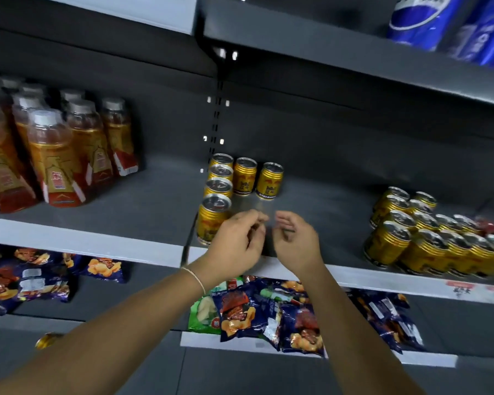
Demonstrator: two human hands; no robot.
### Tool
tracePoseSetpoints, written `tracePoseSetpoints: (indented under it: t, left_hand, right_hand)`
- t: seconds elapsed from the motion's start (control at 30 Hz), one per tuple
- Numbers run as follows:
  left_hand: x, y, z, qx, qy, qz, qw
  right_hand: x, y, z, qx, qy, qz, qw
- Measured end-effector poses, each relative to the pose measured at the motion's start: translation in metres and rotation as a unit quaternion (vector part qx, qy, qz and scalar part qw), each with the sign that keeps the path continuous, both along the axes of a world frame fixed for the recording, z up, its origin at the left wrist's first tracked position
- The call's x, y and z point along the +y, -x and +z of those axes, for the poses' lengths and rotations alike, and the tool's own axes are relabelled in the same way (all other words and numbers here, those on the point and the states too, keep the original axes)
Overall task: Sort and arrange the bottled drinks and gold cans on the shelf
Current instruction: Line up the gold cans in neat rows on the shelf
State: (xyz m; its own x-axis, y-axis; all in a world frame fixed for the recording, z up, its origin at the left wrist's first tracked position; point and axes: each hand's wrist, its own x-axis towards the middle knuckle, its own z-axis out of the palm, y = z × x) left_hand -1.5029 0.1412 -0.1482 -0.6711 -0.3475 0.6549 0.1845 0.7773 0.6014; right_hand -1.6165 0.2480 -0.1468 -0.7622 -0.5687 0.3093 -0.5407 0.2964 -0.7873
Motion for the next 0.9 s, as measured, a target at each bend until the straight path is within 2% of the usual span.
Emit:
tracePoseSetpoints:
  t: [0.13,0.27,0.4,0.5,0.77,0.83,0.9]
  left_hand:
    - [0.027,0.05,-0.001,-0.058,-0.02,0.016,0.998]
    - [0.059,0.096,-0.003,-0.097,-0.015,0.004,0.995]
    - [0.09,0.133,-0.001,-0.12,0.005,-0.007,0.993]
    - [0.111,0.156,0.001,-0.152,0.027,-0.023,0.988]
    - [0.13,0.183,0.003,-0.216,0.03,-0.058,0.974]
    - [0.126,0.185,0.005,-0.236,-0.007,-0.082,0.968]
    - [0.119,0.183,0.008,-0.257,-0.061,-0.113,0.958]
  right_hand:
    - [0.055,0.04,0.02,0.136,-0.085,-0.072,0.984]
    - [0.102,0.084,0.042,0.221,-0.17,-0.113,0.953]
    - [0.141,0.123,0.054,0.229,-0.296,-0.178,0.91]
    - [0.154,0.137,0.053,0.189,-0.347,-0.175,0.902]
    - [0.159,0.152,0.042,0.17,-0.237,-0.123,0.949]
    - [0.158,0.154,0.042,0.157,-0.189,-0.081,0.966]
    - [0.156,0.156,0.043,0.095,-0.117,-0.031,0.988]
